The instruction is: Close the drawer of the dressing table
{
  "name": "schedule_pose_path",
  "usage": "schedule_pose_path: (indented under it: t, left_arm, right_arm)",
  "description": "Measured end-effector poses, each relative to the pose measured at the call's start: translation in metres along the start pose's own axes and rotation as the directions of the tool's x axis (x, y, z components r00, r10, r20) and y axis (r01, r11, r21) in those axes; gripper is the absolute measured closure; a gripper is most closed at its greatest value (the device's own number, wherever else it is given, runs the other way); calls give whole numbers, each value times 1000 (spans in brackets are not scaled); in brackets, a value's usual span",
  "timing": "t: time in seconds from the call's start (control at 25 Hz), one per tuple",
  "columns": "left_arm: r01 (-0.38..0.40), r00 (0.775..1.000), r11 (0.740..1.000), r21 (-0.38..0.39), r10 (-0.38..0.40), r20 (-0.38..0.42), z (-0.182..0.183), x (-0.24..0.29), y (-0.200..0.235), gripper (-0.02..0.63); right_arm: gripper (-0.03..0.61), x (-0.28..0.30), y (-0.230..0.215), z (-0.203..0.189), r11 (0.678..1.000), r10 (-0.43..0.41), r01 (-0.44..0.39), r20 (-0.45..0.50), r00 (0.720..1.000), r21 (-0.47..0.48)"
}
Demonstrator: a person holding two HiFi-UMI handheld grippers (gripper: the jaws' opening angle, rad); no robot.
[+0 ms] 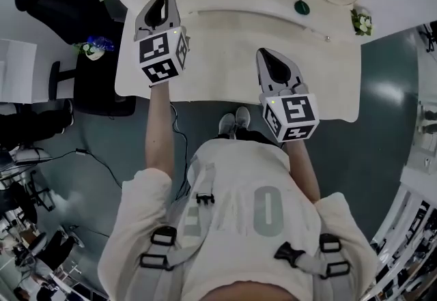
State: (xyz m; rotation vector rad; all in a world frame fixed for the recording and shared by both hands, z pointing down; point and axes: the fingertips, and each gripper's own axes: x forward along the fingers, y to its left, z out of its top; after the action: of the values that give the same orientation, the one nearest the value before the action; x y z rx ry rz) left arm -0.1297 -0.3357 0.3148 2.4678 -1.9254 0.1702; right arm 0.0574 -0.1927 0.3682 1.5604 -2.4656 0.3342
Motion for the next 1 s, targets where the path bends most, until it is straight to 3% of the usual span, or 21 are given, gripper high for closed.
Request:
schedule_pose_path:
  t: [0.16, 0.32, 0.52, 0.72, 1.0]
  left_arm:
    - [37, 993, 999, -11, -36, 114, 43, -33, -32, 591]
    - [107, 980, 994, -40, -98, 171, 60, -61, -72, 595]
    - [175, 973, 984, -44, -166, 163, 47, -89, -118, 595]
    - [273, 958, 962, -28, -269, 102, 23, -96, -158, 595]
    - [318, 945, 948, -28, -314, 90, 20, -98, -175, 595]
  right_arm:
    - [569, -5, -3, 15, 1000, -19, 20, 40, 999, -14]
    - [569, -11, -12, 27, 999, -45, 47, 81, 996, -18]
    - [569, -24, -29, 33, 995, -100, 99, 111, 989, 7]
    - [569, -36, -41, 30, 988, -149, 152, 116, 982, -12]
    - [569, -44, -47, 25, 984, -177, 179, 109, 978, -9]
